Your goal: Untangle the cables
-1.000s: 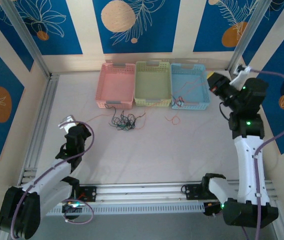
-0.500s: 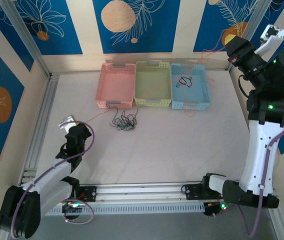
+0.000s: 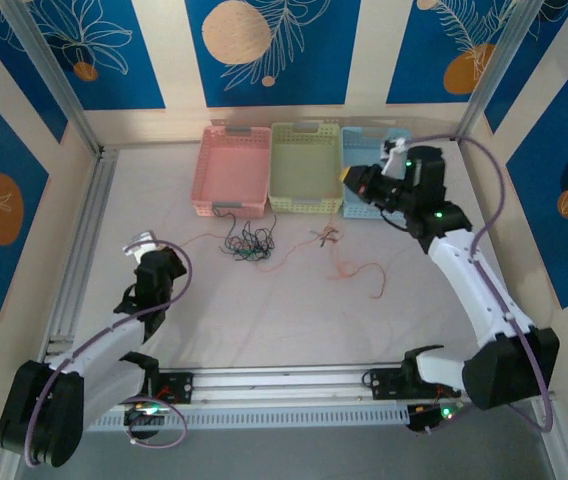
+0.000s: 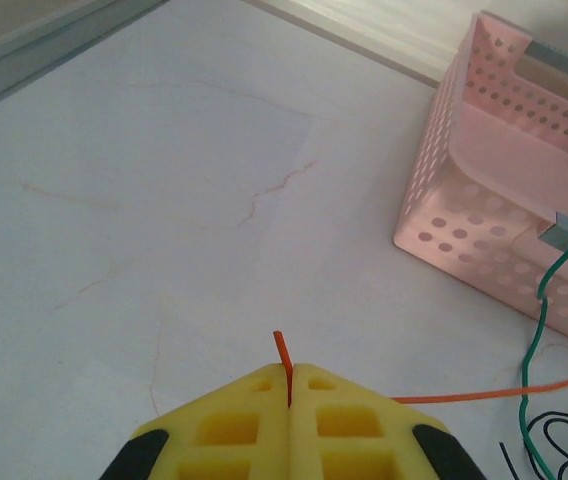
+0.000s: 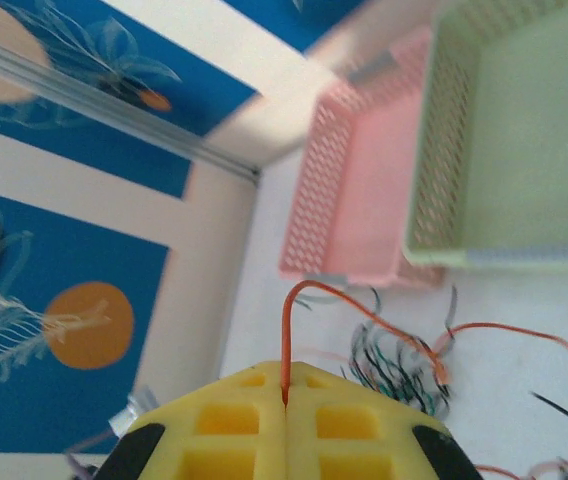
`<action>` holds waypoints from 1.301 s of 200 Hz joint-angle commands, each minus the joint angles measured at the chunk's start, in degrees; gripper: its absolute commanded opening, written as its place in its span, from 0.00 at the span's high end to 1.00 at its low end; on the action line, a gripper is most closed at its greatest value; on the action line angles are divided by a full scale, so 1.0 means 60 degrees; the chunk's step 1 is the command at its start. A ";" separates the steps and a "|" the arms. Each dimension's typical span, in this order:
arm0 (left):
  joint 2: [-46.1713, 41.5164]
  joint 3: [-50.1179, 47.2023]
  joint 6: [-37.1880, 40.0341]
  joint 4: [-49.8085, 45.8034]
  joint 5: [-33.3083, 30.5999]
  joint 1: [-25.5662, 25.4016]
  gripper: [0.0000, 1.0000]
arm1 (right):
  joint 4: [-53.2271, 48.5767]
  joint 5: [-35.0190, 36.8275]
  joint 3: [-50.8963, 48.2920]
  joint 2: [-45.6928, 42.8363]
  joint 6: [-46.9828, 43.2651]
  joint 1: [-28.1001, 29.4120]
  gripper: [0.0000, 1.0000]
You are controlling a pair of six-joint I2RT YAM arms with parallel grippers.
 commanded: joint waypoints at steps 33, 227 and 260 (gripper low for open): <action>0.0395 0.0507 0.0593 0.0482 0.1201 0.0141 0.50 | 0.1609 0.0230 -0.0449 0.1729 -0.0533 0.1102 1.00; 0.4589 0.6712 0.5988 -0.3745 0.5988 -0.4337 0.22 | 0.3458 -0.0286 -0.2201 0.2018 0.0165 0.0508 1.00; 0.5835 0.7928 0.6905 -0.5569 0.5598 -0.4429 0.20 | 0.3380 -0.0254 -0.2247 0.1839 0.0144 0.0443 1.00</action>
